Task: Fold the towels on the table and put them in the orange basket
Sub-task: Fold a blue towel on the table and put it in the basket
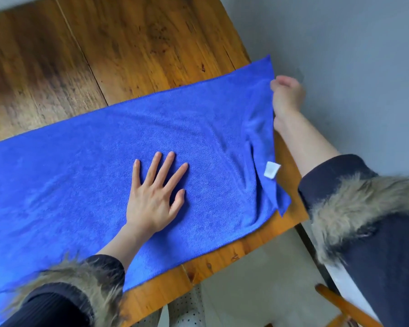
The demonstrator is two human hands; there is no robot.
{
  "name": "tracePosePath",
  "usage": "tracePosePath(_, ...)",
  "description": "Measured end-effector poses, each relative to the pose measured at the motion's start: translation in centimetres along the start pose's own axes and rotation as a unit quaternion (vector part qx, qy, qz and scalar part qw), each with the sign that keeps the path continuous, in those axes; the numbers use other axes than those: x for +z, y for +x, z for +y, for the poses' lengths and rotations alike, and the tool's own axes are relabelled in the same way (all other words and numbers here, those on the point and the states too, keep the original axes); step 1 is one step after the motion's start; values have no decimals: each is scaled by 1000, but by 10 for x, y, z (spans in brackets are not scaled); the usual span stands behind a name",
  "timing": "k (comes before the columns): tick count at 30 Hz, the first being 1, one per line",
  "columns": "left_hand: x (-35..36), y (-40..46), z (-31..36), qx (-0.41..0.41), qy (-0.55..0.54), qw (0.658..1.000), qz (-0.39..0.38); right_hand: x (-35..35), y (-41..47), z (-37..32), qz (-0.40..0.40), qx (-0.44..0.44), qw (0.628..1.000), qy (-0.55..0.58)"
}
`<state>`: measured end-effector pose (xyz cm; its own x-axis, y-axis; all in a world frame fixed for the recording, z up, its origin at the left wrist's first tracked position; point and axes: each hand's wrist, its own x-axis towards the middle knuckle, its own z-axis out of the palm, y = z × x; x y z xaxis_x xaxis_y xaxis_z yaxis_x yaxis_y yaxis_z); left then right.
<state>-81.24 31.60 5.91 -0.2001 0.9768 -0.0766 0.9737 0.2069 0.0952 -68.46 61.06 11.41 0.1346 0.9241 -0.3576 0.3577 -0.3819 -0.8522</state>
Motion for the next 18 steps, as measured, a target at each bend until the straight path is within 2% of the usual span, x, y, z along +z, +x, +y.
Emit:
tracePosePath(2,-1,0,0,0,0,1000,-3,-6,1,4,-29,-31,999,-31)
tracePosePath(5,-2,0,0,-2,-1,1000,-8,-18,-20,28,-22,-123,976,-179)
tracePosePath(9,-3,0,-1,-3,-2,1000,-10,-35,-82,68,2,-323,896,-305)
tracePosePath(11,-2,0,0,-4,-3,1000,-12,-39,-108,91,-22,-372,854,-362)
tracePosePath(13,-2,0,0,-4,-2,1000,-13,-46,-116,107,-50,-366,829,-420)
tracePosePath(18,-1,1,-1,-2,-1,1000,-17,-74,-84,113,-71,-289,827,-477)
